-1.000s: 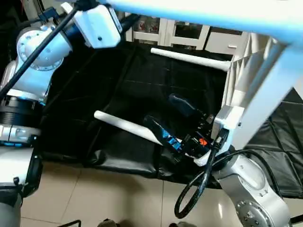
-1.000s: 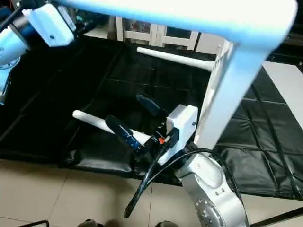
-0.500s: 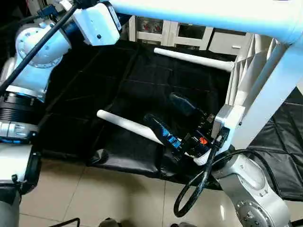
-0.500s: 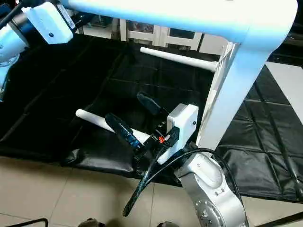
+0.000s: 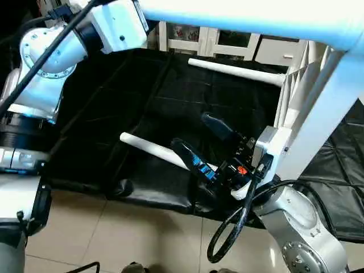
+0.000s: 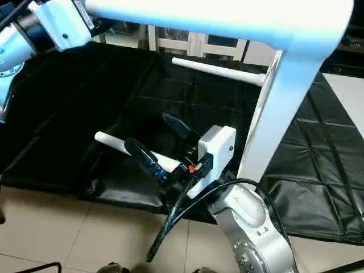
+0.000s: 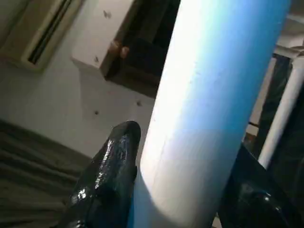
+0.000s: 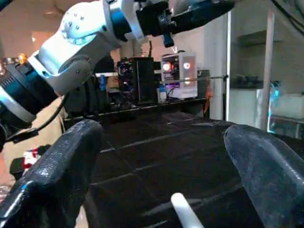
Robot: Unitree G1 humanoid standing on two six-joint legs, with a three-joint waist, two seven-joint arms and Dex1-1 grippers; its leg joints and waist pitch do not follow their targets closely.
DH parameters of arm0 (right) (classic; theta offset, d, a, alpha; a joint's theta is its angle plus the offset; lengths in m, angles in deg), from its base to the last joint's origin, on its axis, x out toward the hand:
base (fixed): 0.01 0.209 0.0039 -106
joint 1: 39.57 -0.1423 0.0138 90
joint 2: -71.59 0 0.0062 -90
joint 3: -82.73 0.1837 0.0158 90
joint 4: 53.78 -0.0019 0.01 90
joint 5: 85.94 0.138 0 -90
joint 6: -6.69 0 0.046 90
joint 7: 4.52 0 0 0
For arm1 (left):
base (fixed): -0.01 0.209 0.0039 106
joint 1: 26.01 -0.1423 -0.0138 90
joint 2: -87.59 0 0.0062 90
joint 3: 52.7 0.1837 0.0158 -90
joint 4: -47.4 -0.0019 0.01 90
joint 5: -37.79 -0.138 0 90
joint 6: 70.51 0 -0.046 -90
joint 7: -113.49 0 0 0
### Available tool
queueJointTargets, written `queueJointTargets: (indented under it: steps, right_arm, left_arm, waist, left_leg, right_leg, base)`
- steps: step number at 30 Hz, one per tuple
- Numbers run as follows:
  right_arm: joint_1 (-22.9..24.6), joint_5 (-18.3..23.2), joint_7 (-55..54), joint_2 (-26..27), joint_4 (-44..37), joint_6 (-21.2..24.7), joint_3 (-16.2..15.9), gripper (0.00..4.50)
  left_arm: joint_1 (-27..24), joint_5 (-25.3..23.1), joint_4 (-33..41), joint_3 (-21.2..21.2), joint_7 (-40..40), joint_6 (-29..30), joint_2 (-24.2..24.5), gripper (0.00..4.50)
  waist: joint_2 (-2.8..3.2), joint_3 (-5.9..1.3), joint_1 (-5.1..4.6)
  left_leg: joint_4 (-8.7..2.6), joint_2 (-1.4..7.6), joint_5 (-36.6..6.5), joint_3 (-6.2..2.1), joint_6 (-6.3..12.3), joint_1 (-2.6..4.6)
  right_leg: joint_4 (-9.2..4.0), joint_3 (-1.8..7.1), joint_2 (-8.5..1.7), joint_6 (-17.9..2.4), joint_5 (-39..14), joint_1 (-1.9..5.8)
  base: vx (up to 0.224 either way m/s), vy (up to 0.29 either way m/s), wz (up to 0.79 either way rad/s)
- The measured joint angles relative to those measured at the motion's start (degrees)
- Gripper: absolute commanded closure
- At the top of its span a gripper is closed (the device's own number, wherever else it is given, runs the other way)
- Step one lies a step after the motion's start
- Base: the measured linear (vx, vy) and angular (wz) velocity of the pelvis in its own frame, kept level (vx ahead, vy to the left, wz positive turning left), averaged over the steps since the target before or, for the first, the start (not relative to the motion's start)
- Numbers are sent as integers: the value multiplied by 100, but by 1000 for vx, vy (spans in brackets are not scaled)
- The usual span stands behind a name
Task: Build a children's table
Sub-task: Flip table
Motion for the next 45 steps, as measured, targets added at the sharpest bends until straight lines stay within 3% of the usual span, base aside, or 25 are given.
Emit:
queueJointTargets:
  steps: [9, 16, 21, 27, 33, 41, 45]
  right_arm:
    - [55, -2, 0, -8, 0, -6, -90, 0]
    - [120, -31, 1, -79, -1, -10, -92, 0]
    - [198, -89, -5, -147, 0, -11, -94, 0]
    - [294, -455, -160, -369, 125, 7, -93, 0]
    - [445, -520, -147, -470, 185, 7, -100, 0]
    - [588, -575, -122, -570, 260, -89, -45, 0]
    - [677, -591, -117, -575, 286, -146, -27, 0]
  left_arm:
    - [-21, 248, 427, -220, -56, 1139, -252, 252]
    - [-136, 971, 582, -763, 176, 1923, -552, 252]
    - [-300, 1347, 695, -958, 347, 2275, -736, 252]
    - [-680, 1363, 1456, -1125, 480, 2858, -923, 252]
    - [-1389, 1638, 2085, -1345, 1129, 3503, -1420, 252]
    - [-2012, 1856, 2213, -1769, 1378, 3590, -1684, 254]
    - [-2480, 1954, 2448, -1784, 1400, 3422, -1775, 260]
  waist:
    - [114, 6, 17]
    - [116, 5, 24]
    - [73, 27, 27]
    - [71, 27, 14]
    - [60, 31, -13]
    - [-55, 52, -26]
    - [-112, 57, -25]
  left_leg:
    - [-9, -6, 0, 2, 0, -18]
    - [-13, -6, 0, 3, 1, -40]
    - [-8, -2, 1, 2, 2, -78]
    - [0, -2, -6, 6, 16, -99]
    - [4, -1, -9, 14, 22, -95]
    - [6, 8, -8, 13, 21, -102]
    - [5, 9, -15, 14, 33, -107]
  right_leg:
    - [0, 4, -8, 18, -11, -3]
    - [-11, -1, -8, 23, -21, -11]
    - [-30, -11, -7, 7, -12, -26]
    - [-59, -11, -8, 6, -11, -31]
    - [-65, -9, -9, 5, -4, -26]
    - [-80, -10, 0, 4, 11, -29]
    - [-95, -11, 1, 6, 9, -29]
  base:
    - [0, 0, 0]
    - [0, 0, 0]
    - [0, 0, 0]
    - [0, 0, 0]
    - [0, 0, 0]
    - [0, 0, 0]
    - [0, 0, 0]
